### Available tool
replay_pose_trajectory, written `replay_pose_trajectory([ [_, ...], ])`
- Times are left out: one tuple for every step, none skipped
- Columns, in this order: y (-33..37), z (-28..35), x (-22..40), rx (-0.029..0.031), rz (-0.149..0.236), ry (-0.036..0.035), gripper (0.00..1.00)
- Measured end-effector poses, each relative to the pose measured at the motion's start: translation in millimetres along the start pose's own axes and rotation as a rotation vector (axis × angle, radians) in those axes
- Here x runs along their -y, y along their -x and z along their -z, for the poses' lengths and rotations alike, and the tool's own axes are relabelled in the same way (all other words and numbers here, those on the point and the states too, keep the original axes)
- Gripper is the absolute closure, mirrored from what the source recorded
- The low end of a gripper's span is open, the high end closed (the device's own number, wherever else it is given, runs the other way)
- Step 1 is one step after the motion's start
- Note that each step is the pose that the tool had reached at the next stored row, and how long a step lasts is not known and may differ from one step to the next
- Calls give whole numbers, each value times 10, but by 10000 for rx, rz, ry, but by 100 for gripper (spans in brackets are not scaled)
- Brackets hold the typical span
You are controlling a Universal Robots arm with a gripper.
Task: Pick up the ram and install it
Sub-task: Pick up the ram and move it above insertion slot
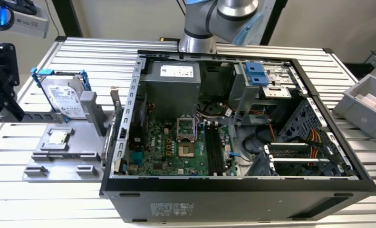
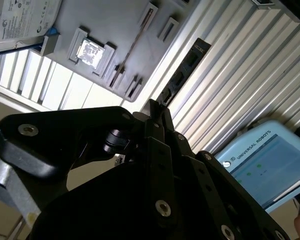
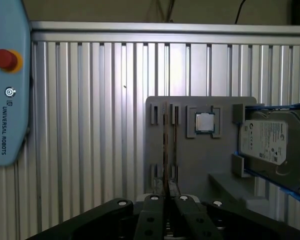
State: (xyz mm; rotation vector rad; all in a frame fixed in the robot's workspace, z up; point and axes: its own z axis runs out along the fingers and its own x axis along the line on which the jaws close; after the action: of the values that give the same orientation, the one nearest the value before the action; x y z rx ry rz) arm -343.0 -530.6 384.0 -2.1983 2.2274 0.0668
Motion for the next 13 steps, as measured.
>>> replay_pose_trajectory([
  [0,0,10,0,0,-1,100],
  [0,0,20,0,1,-1,100],
  [0,0,28,0,1,0,100],
  [0,0,35,1,0,-1,100],
  [0,1,41,0,1,0,100],
  [0,1,47,0,0,-1,100],
  [0,1,55,0,1,0,100],
  [0,1,64,0,1,-1,100],
  [1,1,71,0,0,0,100],
  [1,2,79,0,0,0,100],
  [1,2,87,-1,1,0,100],
  [1,2,96,0,1,-1,100],
  [1,2,104,0,1,0,100],
])
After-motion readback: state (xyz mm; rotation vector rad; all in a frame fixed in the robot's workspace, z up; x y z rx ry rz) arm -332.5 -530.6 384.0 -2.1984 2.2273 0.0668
